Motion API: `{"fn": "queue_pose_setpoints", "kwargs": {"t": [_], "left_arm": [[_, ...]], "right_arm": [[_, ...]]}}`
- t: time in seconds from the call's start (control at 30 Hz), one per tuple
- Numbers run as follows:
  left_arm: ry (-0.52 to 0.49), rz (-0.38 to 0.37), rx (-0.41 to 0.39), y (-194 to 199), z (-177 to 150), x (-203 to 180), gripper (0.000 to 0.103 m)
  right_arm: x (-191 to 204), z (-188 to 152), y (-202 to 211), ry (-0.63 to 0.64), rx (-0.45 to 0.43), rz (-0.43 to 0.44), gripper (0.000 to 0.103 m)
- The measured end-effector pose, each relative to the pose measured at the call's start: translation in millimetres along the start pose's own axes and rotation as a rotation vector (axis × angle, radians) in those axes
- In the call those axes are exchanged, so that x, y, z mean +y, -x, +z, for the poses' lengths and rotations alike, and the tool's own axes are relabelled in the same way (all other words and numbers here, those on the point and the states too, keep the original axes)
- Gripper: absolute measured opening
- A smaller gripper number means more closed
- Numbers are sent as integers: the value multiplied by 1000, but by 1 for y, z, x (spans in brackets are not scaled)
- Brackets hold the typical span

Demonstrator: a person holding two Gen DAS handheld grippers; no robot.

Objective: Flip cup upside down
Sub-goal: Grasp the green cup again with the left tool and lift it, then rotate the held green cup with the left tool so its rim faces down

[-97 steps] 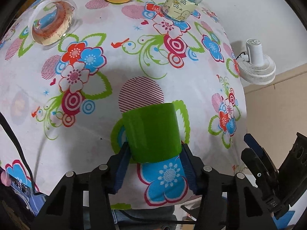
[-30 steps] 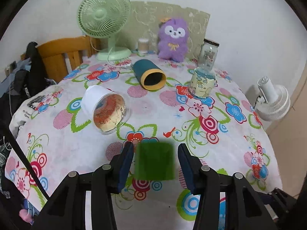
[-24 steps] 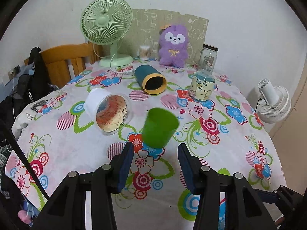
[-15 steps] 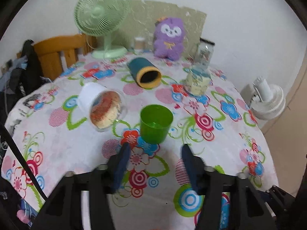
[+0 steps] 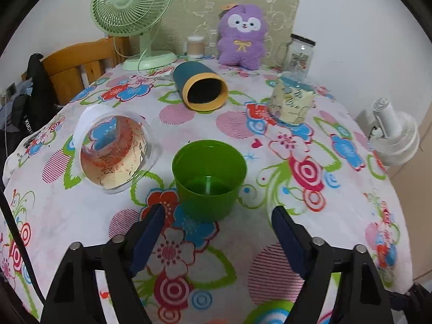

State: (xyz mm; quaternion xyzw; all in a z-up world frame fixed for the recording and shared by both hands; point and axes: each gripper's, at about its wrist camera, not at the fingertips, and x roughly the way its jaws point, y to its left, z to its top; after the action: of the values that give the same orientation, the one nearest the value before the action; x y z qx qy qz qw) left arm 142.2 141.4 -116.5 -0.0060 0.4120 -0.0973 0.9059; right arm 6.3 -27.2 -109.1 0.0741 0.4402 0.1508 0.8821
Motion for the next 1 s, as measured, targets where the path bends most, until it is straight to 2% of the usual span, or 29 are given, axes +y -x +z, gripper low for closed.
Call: {"fn": "queue_pose_setpoints", "kwargs": {"t": [0.07, 0.17, 0.33, 0.5, 0.57, 0.67, 0.73, 0.87, 0.93, 1.0], "left_arm": [[-7, 25, 5, -6, 1, 1, 69], [-5, 43, 21, -12, 3, 5, 47], [-2, 26, 20, -10, 12, 11, 47], [-51, -15, 94, 2, 22, 11, 46], [-105, -22, 133, 12, 29, 12, 46], [-216, 8, 176, 34, 39, 13, 38], [-271, 25, 199, 48, 47, 15, 38], [-328, 48, 243, 66, 55, 20, 38], [-343, 42, 241, 73, 58, 20, 38], [-363, 41, 190, 75, 57, 16, 42]], "right_arm": [[-4, 1, -2, -13, 3, 3, 92], [-6, 2, -4, -17, 5, 9, 92], [-1, 4, -5, -2, 3, 23, 92], [0, 2, -4, 11, 5, 41, 92], [1, 2, -5, 15, 8, 48, 92], [3, 2, -4, 25, 4, 59, 92], [5, 3, -3, 30, -1, 67, 92], [11, 4, -4, 42, -9, 84, 92], [12, 3, -5, 43, -9, 89, 92], [14, 3, -5, 46, -6, 88, 92]]}}
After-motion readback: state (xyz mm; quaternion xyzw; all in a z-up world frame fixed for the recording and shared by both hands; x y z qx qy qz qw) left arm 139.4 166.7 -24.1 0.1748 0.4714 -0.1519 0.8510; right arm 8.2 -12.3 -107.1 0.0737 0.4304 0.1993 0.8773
